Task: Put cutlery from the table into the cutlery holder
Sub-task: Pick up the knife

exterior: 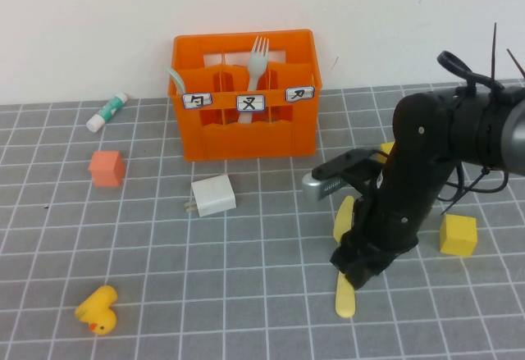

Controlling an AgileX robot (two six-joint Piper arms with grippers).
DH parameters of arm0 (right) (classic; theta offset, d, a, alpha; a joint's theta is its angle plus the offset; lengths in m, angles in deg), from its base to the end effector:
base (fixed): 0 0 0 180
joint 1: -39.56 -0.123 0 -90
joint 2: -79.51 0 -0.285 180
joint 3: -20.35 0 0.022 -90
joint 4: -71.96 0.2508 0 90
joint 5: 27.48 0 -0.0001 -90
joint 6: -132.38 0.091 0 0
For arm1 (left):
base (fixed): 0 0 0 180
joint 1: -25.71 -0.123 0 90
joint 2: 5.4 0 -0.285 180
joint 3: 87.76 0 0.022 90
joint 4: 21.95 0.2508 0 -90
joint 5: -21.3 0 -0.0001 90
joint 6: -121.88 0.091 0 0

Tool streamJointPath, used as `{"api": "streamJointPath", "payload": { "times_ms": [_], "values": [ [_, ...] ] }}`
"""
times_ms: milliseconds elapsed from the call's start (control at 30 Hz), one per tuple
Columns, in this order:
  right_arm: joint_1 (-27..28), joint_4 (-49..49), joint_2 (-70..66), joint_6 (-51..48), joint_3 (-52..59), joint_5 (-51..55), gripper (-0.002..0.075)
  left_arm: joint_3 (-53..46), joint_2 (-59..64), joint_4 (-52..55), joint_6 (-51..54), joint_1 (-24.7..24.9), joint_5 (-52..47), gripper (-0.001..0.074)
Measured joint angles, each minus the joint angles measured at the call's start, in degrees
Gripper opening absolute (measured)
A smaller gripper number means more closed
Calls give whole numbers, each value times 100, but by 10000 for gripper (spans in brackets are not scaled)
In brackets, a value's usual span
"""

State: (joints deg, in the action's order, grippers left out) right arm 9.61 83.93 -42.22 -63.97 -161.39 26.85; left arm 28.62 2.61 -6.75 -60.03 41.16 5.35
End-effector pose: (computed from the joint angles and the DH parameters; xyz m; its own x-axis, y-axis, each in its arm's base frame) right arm 0.3284 0.2069 0.1699 -0.7678 -0.6263 -0.1350 -0.6406 0.7535 0.1476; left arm 0.0398 -0.0042 0.2672 0.0917 0.2027 -0.9749 0.1806 0.9594 0.2165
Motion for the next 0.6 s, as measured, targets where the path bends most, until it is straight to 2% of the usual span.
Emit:
{"api": "streamJointPath", "payload": {
  "times_ms": [100, 167, 333, 600],
  "values": [
    [-3, 163, 0, 230, -12, 14, 422, 0, 0, 0, 0, 0, 0, -1],
    [-13, 229, 0, 311, -12, -12, 462, 0, 0, 0, 0, 0, 0, -1],
    [-13, 292, 0, 500, -12, -141, 487, 0, 0, 0, 0, 0, 5, -1],
    [-38, 276, -13, 1354, -12, -764, 492, 0, 0, -11, -13, 0, 5, -1]
  ]
}}
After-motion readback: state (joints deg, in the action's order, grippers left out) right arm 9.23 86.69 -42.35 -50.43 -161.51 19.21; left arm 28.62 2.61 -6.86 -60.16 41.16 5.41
